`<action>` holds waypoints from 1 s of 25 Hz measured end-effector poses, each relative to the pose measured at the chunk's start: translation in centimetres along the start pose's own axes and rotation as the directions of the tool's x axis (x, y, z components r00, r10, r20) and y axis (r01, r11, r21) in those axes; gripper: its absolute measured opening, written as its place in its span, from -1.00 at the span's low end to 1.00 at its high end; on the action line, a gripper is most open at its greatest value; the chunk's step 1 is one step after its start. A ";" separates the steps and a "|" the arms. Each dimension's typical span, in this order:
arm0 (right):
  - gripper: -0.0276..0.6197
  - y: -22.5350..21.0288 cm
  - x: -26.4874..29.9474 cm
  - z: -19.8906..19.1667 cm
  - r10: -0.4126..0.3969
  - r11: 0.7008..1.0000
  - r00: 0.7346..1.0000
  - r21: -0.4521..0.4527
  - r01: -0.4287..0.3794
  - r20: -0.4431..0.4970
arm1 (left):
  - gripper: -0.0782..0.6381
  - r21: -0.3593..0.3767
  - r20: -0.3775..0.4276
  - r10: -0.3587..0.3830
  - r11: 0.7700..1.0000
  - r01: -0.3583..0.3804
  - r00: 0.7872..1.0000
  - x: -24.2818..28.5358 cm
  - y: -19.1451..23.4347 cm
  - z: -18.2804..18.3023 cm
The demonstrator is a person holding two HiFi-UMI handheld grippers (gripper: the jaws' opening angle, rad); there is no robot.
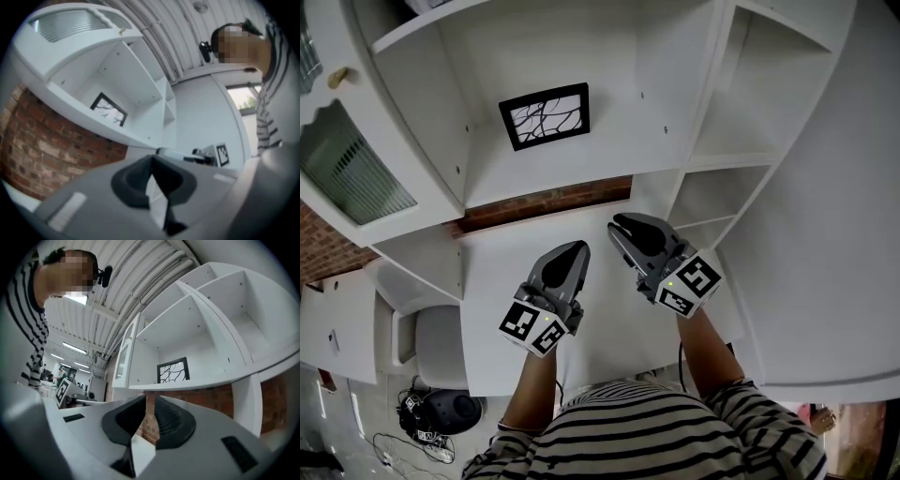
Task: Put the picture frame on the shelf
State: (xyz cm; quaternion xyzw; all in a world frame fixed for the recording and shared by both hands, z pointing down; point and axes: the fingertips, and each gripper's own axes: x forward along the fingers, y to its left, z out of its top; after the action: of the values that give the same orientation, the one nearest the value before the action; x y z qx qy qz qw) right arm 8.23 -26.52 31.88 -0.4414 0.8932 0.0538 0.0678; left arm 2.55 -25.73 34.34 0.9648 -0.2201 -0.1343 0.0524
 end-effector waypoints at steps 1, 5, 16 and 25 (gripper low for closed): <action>-0.74 0.4 -0.6 -0.8 0.024 0.999 1.000 0.030 -0.025 0.012 | -0.76 -0.032 0.012 -0.004 0.999 0.004 1.000 -0.1 -0.2 -0.4; -0.74 2.0 -2.9 -4.5 0.092 0.983 0.996 0.158 -0.094 0.021 | -0.76 -0.078 0.018 -0.008 0.997 0.010 1.000 -0.6 -1.4 -2.5; -0.79 4.1 -9.6 -11.4 0.146 0.934 0.986 0.340 -0.112 -0.075 | -0.76 -0.153 -0.021 -0.003 0.988 -0.001 1.000 -3.7 -5.0 -9.4; -0.88 6.1 -12.2 -14.3 0.205 0.909 0.970 0.391 -0.141 -0.127 | -0.76 -0.193 -0.073 -0.037 0.981 0.022 0.997 -3.8 -7.7 -12.9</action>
State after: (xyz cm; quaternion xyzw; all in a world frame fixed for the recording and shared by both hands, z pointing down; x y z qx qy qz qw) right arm 9.61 -15.54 48.22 -0.3418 0.9247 -0.1510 0.0724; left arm 6.09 -16.63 46.40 0.9628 -0.1896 -0.1186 0.1514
